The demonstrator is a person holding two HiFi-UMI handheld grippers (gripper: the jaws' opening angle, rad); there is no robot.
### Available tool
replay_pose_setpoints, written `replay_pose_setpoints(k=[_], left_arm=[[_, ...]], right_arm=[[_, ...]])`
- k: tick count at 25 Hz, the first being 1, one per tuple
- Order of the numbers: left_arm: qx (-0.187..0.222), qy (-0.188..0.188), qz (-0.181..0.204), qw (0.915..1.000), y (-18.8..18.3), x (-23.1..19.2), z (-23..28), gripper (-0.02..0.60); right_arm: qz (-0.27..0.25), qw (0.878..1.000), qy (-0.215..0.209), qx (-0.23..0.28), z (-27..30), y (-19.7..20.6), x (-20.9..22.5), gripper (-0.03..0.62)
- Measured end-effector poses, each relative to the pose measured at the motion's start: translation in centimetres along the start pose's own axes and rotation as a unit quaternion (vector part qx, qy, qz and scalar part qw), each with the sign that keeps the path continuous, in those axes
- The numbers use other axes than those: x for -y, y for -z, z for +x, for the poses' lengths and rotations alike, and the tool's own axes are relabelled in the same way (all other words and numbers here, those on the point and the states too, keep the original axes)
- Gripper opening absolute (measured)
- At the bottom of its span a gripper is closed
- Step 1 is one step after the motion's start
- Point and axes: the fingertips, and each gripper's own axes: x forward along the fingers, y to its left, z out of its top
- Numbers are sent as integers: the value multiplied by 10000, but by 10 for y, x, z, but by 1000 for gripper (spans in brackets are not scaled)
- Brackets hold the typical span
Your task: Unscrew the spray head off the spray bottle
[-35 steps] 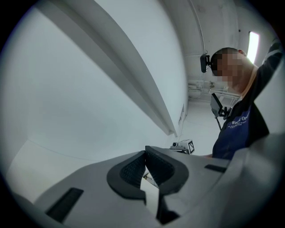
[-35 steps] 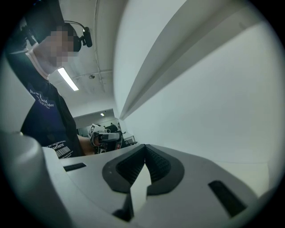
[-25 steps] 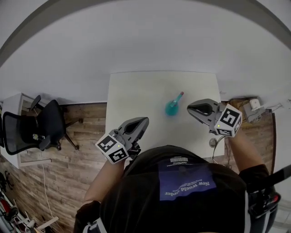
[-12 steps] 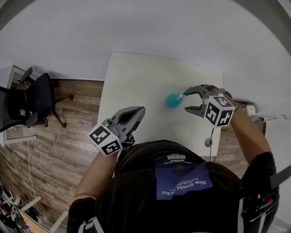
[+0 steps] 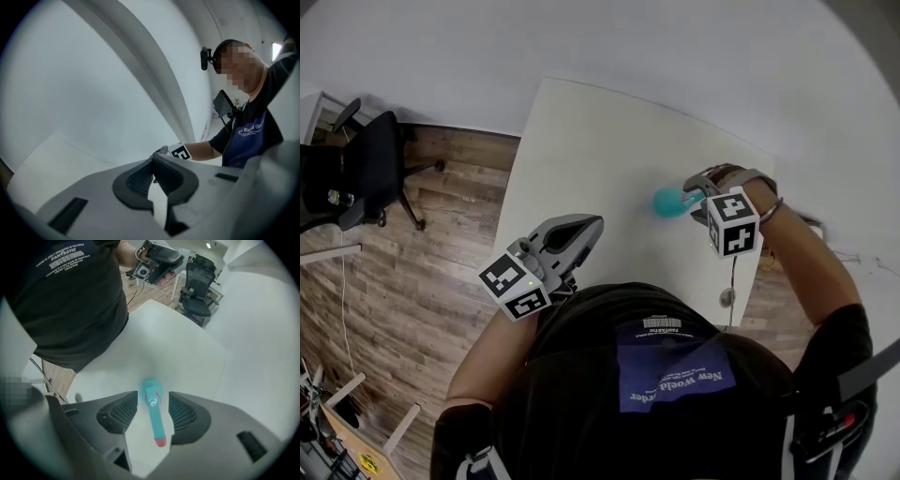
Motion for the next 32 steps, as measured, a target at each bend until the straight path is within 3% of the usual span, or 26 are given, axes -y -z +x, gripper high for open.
replay_pose_setpoints(k=[7, 14, 17, 32], left_arm=[[-4, 24, -157, 9999, 4, -7, 3, 3], [-30, 56, -233, 9997, 6, -12, 4, 4], [-44, 57, -239, 9997, 7, -13, 5, 3], [-78, 86, -261, 9996, 9, -12, 7, 3]], right_arm=[[-76, 9996, -268, -78, 17, 0, -7, 198], [-85, 9995, -280, -145, 33, 3, -6, 195], [-109, 9997, -177, -112, 33, 3, -3, 126], [-114, 9994, -313, -133, 35, 0, -6, 124]])
